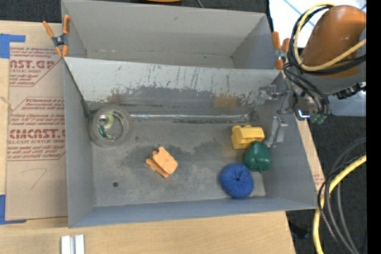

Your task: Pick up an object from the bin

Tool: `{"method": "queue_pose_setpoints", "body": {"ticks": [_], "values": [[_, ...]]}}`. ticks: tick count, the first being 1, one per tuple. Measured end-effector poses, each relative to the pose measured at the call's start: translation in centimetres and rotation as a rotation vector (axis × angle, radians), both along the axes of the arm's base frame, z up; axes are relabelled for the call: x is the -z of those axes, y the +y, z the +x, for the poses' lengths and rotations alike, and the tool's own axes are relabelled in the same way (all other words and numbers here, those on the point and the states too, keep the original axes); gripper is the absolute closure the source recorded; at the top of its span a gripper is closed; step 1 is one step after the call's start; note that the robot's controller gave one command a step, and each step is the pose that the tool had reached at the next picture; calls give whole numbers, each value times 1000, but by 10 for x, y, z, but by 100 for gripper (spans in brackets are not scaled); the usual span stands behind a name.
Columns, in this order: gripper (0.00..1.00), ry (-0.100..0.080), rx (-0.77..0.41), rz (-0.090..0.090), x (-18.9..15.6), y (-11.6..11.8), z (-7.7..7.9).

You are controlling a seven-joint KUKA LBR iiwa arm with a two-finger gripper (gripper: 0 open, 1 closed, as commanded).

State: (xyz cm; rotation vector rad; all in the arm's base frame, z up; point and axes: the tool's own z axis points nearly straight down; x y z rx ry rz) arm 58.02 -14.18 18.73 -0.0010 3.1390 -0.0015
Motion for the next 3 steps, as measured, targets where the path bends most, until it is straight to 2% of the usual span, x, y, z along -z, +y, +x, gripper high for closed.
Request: {"method": "queue_pose_setpoints", "body": {"ticks": [2,3], "values": [[0,-1,30,1,-1,2,-2],[0,-2,-78,-1,53,22,-17]]}}
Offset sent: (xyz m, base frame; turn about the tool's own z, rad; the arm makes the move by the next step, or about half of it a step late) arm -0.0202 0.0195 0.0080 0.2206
